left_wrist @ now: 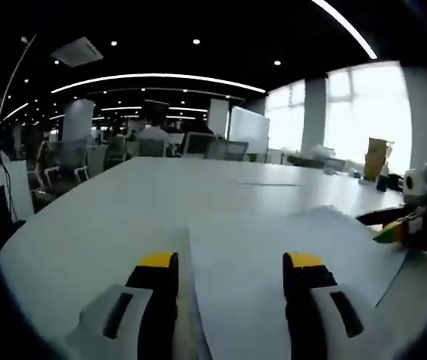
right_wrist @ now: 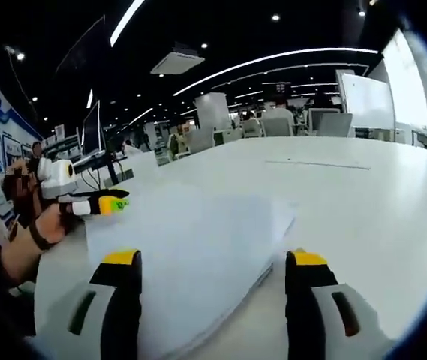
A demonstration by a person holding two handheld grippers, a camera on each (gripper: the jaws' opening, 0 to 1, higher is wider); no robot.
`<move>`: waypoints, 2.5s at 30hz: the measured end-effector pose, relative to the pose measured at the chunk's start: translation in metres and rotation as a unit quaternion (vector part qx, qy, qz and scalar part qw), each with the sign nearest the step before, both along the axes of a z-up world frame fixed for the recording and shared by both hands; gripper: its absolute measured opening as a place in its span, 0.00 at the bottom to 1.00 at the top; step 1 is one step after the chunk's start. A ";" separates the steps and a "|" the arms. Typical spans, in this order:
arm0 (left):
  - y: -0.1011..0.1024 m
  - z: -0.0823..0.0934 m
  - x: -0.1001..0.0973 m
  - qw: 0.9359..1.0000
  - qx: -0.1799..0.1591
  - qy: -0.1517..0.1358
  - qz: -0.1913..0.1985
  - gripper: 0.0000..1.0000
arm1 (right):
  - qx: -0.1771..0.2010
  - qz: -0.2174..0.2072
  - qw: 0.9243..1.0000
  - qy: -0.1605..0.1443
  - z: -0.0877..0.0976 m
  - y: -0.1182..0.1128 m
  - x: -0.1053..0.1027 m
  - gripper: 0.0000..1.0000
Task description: Organize the stack of printing papers by aligning and flattening the scattered papers on the table
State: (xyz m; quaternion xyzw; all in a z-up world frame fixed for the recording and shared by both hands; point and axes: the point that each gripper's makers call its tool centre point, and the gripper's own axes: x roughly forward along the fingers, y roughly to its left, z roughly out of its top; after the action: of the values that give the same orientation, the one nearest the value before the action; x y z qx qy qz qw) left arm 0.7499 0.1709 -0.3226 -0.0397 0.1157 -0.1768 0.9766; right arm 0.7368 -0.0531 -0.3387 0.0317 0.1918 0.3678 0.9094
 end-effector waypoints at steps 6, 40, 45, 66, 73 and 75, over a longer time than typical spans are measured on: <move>0.004 0.003 0.003 1.000 0.016 -0.019 0.016 0.83 | 0.008 -0.007 1.000 0.006 -0.001 -0.002 -0.001 0.84; 0.023 0.003 -0.018 0.999 0.045 -0.014 0.028 0.97 | -0.017 -0.032 0.998 -0.059 0.011 -0.027 -0.027 0.90; 0.026 0.003 -0.031 0.998 0.053 -0.017 0.020 0.97 | -0.022 -0.031 0.997 -0.066 0.012 -0.030 -0.036 0.90; 0.039 0.000 -0.069 0.998 0.054 -0.001 -0.018 0.97 | -0.020 -0.031 0.999 -0.040 0.013 -0.042 -0.072 0.90; 0.053 0.007 -0.081 0.999 0.050 0.013 -0.018 0.97 | -0.025 -0.041 0.998 -0.033 0.024 -0.055 -0.077 0.90; 0.059 0.012 -0.082 0.999 0.046 0.011 -0.017 0.97 | -0.027 -0.042 0.998 -0.032 0.028 -0.059 -0.079 0.90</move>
State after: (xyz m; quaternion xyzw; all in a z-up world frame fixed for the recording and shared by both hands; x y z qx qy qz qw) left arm 0.6684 0.2294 -0.3106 0.0049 0.1348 -0.1872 0.9730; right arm 0.6575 -0.1125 -0.3110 0.0034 0.1711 0.3251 0.9300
